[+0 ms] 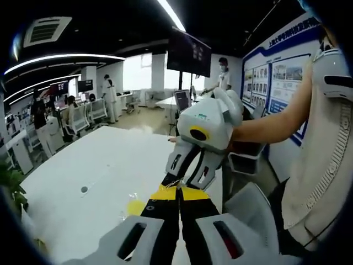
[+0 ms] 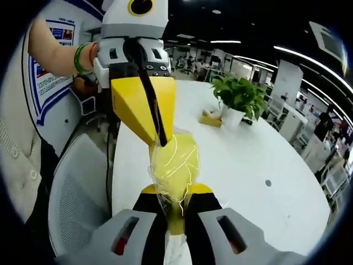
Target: Compare the silicone blocks by pressing each to a similar depth, holding the contact briefly, and releasing to observe deformation and rebound differences across the visible hardness samples.
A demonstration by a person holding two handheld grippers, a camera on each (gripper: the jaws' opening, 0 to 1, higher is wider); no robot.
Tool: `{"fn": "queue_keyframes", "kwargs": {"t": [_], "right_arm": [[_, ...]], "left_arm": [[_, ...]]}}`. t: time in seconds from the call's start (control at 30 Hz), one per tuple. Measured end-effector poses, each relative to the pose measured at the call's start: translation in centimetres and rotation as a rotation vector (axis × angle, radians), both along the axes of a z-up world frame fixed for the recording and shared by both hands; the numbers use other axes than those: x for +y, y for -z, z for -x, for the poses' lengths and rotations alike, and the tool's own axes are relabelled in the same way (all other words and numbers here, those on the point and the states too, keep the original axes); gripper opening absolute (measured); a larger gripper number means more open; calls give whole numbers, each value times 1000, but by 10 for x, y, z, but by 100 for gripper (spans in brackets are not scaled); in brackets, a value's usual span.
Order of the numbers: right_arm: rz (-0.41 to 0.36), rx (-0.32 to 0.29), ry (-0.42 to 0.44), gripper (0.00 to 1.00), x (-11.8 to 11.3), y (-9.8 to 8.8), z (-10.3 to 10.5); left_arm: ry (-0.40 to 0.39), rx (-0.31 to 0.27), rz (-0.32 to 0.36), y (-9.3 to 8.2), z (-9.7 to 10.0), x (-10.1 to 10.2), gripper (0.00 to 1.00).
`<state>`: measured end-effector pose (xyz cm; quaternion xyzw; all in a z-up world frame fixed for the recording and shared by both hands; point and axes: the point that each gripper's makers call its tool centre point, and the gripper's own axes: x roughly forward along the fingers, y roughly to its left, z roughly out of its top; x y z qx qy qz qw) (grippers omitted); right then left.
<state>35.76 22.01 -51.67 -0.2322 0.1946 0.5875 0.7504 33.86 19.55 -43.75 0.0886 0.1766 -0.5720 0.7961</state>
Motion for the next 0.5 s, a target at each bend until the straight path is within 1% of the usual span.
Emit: {"fn": "queue_keyframes", "kwargs": {"t": [0.03,0.07,0.13,0.17,0.23,0.27,0.3,0.4,0.43,0.47,0.5], "right_arm": [[-1,14,2,4,0,0,1],[-2,3,3,4,0,0,0],[0,14,3,4,0,1,1],[0,4,2,4,0,1,0],[3,16,-2,4,0,2,1],[3,-2,-2,4,0,1,0],[5,12,-2,4,0,2,1],[1,13,5,4,-1,2,0],[-8,-33,4,5,0,-1,-4],[-10,-31,11,5,-1,0,-4],[-11,-8,8,5,0,0,-2]], "left_arm": [[0,1,0,0,0,0,0],[-2,0,-1,0,0,0,0],[-1,1,-1,1,0,0,0],[-1,2,-1,1,0,0,0],[1,8,0,1,1,0,0],[1,0,-2,1,0,-1,0],[3,-2,-4,1,1,-1,0],[4,2,-1,1,1,-1,0],[2,0,0,1,0,-1,0],[1,-4,0,0,0,-1,0],[4,-1,-2,1,0,-1,0]]}}
